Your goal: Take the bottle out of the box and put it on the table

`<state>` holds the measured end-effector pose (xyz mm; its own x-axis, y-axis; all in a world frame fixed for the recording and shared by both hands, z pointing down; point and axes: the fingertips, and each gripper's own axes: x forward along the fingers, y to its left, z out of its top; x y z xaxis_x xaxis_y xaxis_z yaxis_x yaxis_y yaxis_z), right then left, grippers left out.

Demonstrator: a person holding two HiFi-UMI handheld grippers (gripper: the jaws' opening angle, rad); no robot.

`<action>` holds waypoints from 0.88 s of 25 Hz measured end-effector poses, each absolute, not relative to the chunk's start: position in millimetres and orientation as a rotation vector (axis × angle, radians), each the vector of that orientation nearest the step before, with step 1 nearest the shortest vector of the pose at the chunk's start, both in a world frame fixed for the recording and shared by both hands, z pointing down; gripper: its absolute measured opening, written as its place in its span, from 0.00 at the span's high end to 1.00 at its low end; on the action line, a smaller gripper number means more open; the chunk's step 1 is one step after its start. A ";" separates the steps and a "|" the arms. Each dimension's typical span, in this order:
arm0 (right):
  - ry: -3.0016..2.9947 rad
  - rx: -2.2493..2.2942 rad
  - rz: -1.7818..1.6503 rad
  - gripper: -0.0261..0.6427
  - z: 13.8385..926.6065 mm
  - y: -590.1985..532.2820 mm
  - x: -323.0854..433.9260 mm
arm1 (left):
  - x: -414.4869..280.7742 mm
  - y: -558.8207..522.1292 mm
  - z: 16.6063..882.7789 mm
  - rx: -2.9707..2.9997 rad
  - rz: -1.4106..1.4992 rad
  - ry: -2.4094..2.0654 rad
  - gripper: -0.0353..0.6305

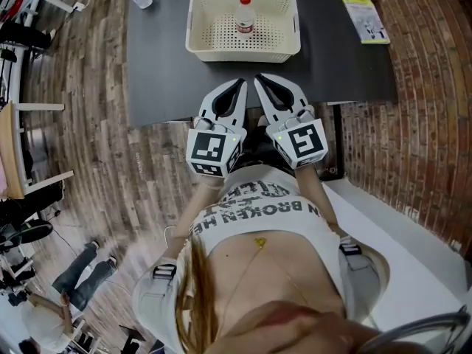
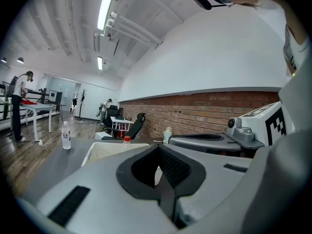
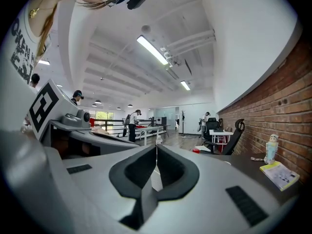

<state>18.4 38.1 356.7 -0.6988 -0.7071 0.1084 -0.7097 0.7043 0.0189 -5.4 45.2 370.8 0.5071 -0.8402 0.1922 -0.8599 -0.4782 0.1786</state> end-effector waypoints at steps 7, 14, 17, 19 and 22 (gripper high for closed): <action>-2.816 1.134 0.051 0.95 360.2 11.1 28.6 | 4.1 21.5 375.6 2.468 0.131 -1.466 0.94; -2.835 1.113 0.049 0.95 358.8 -11.6 43.3 | 19.9 -3.9 374.0 2.458 0.129 -1.492 0.94; -2.837 1.111 0.050 0.95 360.0 -21.6 54.0 | 30.8 -13.1 375.8 2.457 0.134 -1.493 0.94; -2.825 1.110 0.068 0.95 362.2 -27.9 61.0 | 36.7 -18.9 376.9 2.453 0.138 -1.497 0.94; -2.819 1.096 0.079 0.95 365.1 -37.3 69.2 | 43.7 -28.0 377.3 2.445 0.140 -1.511 0.94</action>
